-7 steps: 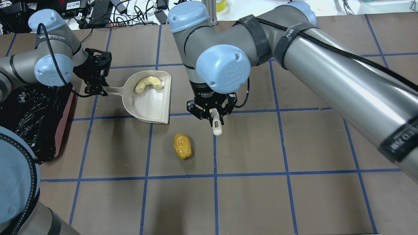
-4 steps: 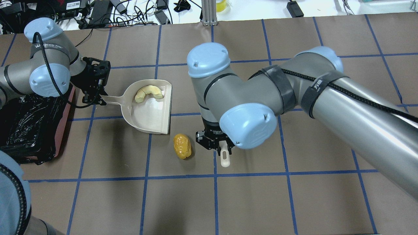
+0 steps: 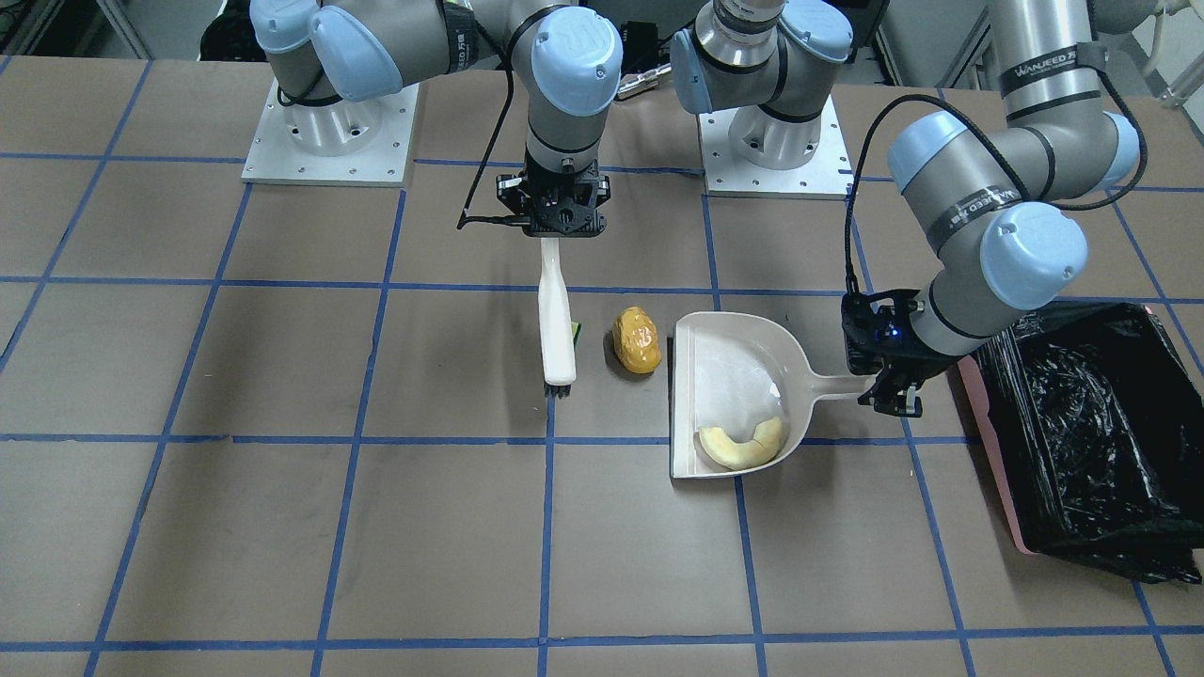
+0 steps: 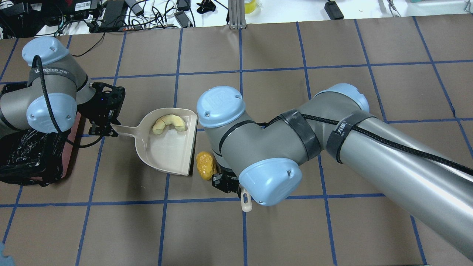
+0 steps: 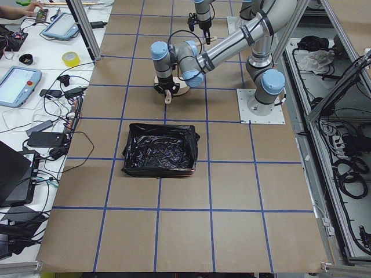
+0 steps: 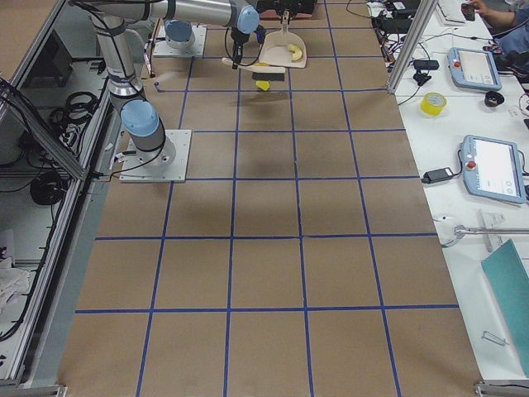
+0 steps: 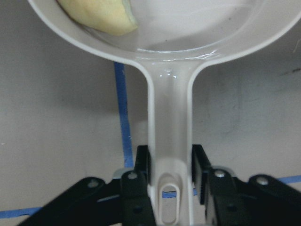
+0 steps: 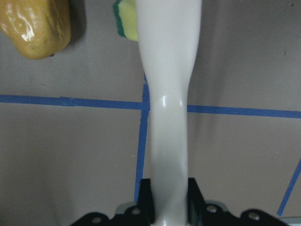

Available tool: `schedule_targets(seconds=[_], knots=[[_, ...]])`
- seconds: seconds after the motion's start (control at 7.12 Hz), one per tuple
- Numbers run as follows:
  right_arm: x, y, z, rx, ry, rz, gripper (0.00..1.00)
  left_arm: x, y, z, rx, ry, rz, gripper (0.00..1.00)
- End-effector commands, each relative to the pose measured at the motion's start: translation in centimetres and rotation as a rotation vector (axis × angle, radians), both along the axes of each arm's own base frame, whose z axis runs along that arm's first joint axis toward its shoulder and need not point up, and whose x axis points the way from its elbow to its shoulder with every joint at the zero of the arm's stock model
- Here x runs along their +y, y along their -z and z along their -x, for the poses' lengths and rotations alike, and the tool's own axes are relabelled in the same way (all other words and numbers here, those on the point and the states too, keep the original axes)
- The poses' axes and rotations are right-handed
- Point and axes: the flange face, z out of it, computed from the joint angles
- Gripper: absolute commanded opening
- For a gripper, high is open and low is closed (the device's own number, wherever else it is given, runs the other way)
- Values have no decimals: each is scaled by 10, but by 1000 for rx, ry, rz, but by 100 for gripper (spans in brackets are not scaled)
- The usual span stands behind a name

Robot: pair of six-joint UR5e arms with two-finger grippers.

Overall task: Sweep and dump trash into bin
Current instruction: 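Move the brush behind the yellow potato toward the dustpan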

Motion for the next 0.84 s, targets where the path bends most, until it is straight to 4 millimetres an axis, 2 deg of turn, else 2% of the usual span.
schedule_targets(seconds=[0.0, 0.28, 0.7], knots=[[-2, 0, 0, 6, -4, 14, 0, 25, 1, 6, -2, 3, -6, 0], [-2, -1, 0, 5, -4, 15, 0, 25, 1, 6, -4, -8, -5, 0], [-3, -1, -1, 5, -6, 17, 0, 25, 10, 9, 4, -19, -23, 0]])
